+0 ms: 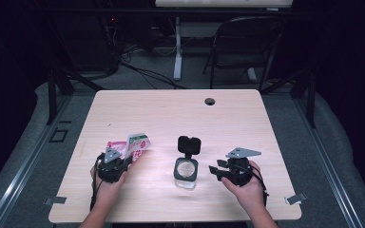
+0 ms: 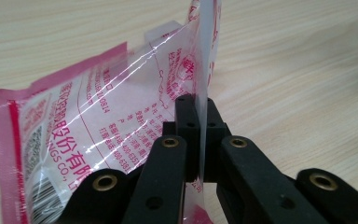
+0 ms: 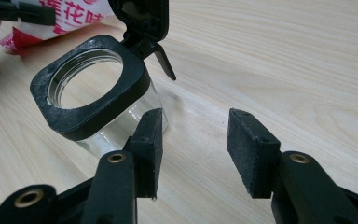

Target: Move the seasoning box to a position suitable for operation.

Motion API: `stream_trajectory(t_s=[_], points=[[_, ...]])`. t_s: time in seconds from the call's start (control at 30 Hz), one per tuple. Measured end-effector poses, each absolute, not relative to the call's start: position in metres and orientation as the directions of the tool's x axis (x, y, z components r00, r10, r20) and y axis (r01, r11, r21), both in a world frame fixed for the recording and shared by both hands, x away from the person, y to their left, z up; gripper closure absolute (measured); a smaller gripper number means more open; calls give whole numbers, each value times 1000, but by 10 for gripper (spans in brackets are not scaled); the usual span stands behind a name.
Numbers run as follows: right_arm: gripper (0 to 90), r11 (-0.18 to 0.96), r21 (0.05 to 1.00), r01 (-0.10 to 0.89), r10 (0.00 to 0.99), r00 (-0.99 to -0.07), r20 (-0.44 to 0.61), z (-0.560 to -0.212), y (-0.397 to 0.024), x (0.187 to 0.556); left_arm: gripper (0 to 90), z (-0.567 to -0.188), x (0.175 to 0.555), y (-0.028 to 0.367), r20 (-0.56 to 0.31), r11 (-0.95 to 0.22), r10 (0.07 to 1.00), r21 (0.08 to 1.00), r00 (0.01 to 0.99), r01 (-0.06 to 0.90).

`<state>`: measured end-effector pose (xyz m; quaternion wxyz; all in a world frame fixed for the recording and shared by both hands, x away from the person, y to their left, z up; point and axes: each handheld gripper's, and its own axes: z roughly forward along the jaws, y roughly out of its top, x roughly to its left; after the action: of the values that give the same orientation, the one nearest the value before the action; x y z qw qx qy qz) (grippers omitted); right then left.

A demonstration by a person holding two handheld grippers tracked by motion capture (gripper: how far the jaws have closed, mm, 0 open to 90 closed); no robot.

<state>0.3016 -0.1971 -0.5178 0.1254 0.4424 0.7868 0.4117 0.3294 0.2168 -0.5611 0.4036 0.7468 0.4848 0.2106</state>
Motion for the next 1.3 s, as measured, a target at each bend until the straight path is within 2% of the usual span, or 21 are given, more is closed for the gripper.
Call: stream_trajectory(t_s=[0.5,0.83,1.03,1.3], points=[[559,265,764,589,800,-576,167,-518,-198,302,898,-523,313,251,-91,-144,901,859,424,491],[558,255,767,589,803,-570,171,-517,-199,302,899,-489,312,261,19,-221,908,870,419,441],[558,248,769,590,802,-570,179,-516,-202,302,899,-461,312,271,38,-228,907,881,419,413],[558,230,777,586,804,-564,187,-514,-204,301,899,-443,306,253,48,-242,878,903,476,355]])
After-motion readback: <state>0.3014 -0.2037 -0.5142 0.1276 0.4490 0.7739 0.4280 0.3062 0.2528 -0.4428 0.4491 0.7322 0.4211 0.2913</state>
